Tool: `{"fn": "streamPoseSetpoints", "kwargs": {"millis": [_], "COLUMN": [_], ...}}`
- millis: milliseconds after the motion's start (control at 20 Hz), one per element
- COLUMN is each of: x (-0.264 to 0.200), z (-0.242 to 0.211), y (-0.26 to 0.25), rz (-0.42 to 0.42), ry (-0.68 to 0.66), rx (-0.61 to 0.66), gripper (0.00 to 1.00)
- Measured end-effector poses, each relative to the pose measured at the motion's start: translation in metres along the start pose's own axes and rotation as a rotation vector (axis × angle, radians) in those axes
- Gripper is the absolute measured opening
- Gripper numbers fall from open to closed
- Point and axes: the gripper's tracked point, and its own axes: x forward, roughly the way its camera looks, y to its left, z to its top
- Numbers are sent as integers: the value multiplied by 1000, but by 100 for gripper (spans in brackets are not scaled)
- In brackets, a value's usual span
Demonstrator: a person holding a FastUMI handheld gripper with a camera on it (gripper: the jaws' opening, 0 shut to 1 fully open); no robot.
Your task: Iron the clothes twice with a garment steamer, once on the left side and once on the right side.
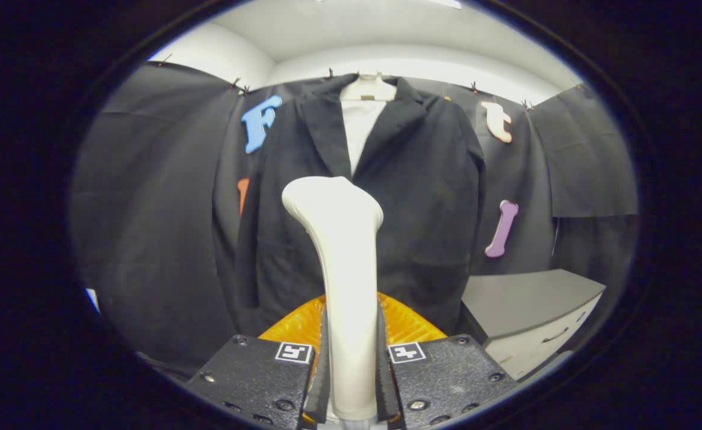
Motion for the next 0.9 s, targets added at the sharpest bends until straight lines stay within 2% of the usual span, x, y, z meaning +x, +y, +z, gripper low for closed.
{"fn": "streamPoseSetpoints", "kwargs": {"millis": [200,400,750,900], "x": [29,60,110,122], "z": [80,155,220,217], "y": [36,54,59,56], "rz": [53,24,-27,-49], "ry": [-143,-257,-317,-313], "rx": [6,-3,-39,-83], "gripper": [33,33,33,33]}}
